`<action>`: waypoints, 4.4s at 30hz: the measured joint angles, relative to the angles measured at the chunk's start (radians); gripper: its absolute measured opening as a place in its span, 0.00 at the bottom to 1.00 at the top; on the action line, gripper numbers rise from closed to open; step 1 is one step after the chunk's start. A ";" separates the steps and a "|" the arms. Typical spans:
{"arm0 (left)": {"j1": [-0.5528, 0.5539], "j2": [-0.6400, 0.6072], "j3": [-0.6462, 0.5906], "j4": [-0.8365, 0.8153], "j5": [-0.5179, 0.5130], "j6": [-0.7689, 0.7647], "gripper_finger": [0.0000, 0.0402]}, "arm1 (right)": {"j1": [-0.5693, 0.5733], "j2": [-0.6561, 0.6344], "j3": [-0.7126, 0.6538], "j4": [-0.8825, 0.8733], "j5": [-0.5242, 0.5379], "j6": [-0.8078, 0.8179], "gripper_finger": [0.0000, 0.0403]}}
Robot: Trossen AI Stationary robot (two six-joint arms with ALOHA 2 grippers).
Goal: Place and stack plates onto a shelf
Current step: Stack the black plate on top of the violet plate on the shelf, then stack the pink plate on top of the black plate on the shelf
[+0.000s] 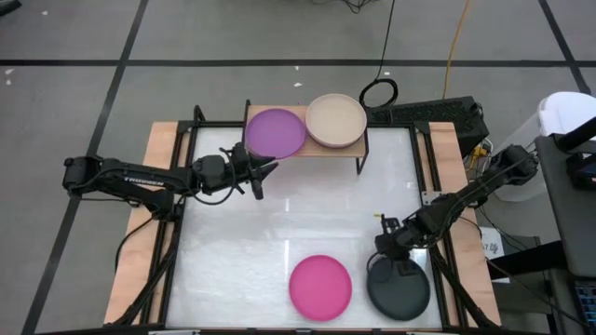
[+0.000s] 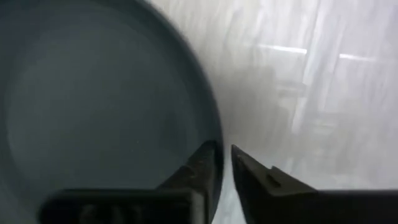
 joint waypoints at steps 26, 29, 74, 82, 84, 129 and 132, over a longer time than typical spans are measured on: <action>0.000 0.000 0.000 0.018 0.000 -0.014 0.28 | -0.184 -0.320 0.093 -0.114 0.334 -0.174 0.00; 0.000 0.000 0.000 0.034 0.000 -0.013 0.28 | -0.224 -0.328 0.142 -0.057 0.412 -0.273 0.00; 0.016 -0.243 0.025 0.103 0.000 0.163 0.28 | -1.047 0.322 0.574 0.892 -0.036 -0.543 0.00; 0.016 -0.225 0.025 0.094 0.000 0.177 0.28 | -1.151 0.427 0.660 1.053 -0.078 -0.322 0.00; 0.016 -0.226 0.025 0.097 0.000 0.177 0.28 | -1.167 0.462 0.720 0.953 -0.122 -0.307 0.00; -0.112 -0.171 0.025 -0.165 0.038 0.136 0.28 | -1.045 0.078 0.621 0.410 -0.391 -0.652 0.33; -0.160 -0.107 0.033 -0.167 0.039 0.136 0.28 | -0.990 -0.066 0.468 0.430 -0.332 -0.650 0.33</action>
